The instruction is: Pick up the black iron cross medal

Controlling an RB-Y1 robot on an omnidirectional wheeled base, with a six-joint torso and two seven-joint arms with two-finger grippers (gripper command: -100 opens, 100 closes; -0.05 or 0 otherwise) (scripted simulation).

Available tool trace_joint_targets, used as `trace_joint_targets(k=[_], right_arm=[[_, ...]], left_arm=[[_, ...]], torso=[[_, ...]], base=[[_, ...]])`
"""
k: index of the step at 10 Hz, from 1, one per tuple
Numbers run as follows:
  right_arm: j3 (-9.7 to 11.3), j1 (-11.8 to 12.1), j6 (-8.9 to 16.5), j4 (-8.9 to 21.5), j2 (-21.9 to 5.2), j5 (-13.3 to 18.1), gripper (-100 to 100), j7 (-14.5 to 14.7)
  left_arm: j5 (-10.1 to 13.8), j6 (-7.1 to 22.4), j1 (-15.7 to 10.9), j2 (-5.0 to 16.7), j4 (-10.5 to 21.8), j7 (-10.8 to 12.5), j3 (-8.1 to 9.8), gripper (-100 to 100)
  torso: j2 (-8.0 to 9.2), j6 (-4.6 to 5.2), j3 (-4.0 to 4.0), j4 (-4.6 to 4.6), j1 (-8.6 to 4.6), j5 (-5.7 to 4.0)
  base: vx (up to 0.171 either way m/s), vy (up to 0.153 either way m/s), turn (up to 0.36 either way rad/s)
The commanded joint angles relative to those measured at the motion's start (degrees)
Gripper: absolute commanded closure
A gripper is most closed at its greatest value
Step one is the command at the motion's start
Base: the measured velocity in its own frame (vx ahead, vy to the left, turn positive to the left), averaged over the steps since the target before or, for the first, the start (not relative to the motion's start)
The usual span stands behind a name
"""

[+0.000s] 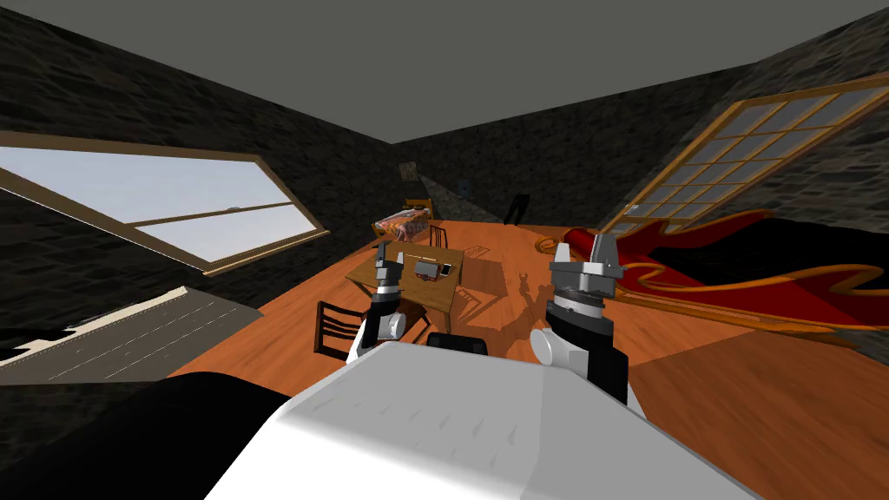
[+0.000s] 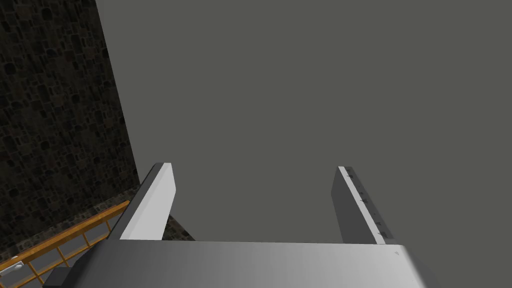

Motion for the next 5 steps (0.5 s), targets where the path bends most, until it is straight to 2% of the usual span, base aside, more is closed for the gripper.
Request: trace_joint_targets(k=[1, 4, 5], right_arm=[[0.0, 0.0, 0.0, 0.0, 0.0, 0.0, 0, 0.0], [0.0, -0.01, 0.0, 0.0, 0.0, 0.0, 0, 0.0], [0.0, -0.01, 0.0, 0.0, 0.0, 0.0, 0, 0.0]], left_arm=[[0.33, 2.52, -1.2, 1.71, 1.48, 1.71, 2.29, -100], [0.87, 6.78, -3.24, 3.71, 4.09, 4.61, 6.15, -100], [0.87, 6.78, -3.24, 3.71, 4.09, 4.61, 6.15, -100]], torso=[[0.0, 0.0, 0.0, 0.0, 0.0, 0.0], [0.27, 0.0, 0.15, 0.06, 0.21, 0.05], [0.28, 0.01, 0.16, 0.06, 0.17, 0.04]], base=[[-0.042, 0.019, -0.135], [-0.075, 0.041, -0.108], [-0.053, 0.025, -0.046]])
